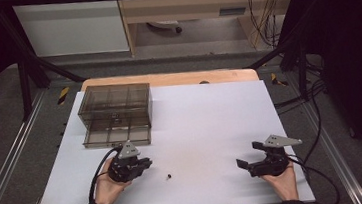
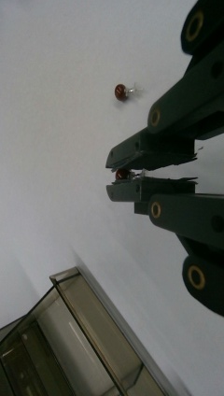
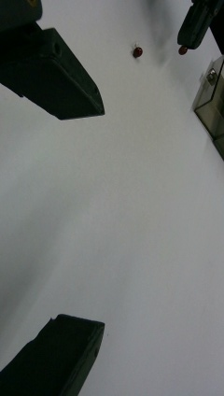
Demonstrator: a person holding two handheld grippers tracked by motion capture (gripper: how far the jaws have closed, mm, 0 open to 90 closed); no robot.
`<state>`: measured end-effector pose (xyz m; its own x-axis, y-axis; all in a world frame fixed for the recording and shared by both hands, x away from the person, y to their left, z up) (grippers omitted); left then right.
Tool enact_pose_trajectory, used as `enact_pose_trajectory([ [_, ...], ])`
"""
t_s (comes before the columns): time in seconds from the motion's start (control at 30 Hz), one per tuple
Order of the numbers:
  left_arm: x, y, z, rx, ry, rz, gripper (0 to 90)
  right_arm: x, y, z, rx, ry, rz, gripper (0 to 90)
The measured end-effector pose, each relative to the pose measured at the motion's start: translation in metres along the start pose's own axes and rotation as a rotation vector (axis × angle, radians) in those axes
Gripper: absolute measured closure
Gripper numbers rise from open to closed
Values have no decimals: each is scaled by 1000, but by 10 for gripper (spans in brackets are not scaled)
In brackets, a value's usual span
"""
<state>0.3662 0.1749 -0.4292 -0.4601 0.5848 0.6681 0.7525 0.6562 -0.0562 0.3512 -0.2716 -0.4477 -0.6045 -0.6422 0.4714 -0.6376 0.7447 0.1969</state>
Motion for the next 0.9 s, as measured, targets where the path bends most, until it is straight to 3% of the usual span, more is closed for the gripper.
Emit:
enact_pose_trajectory([
  [0.9, 28, 39, 1, 70, -11, -80, 825, -1, 0, 0, 1, 4, -1, 7],
])
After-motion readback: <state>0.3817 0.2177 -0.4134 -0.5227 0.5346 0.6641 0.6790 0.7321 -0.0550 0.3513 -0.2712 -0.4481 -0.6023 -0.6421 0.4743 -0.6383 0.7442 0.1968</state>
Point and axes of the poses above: each handheld gripper's, and its own axes: x roughly backward along the jaws, z roughly out of its underside, y roughly to its left, the point moved 1 cm from there along -x, roughly forward along the jaws, and after that the axes turned 2 degrees about -y, right-handed, at the moved point
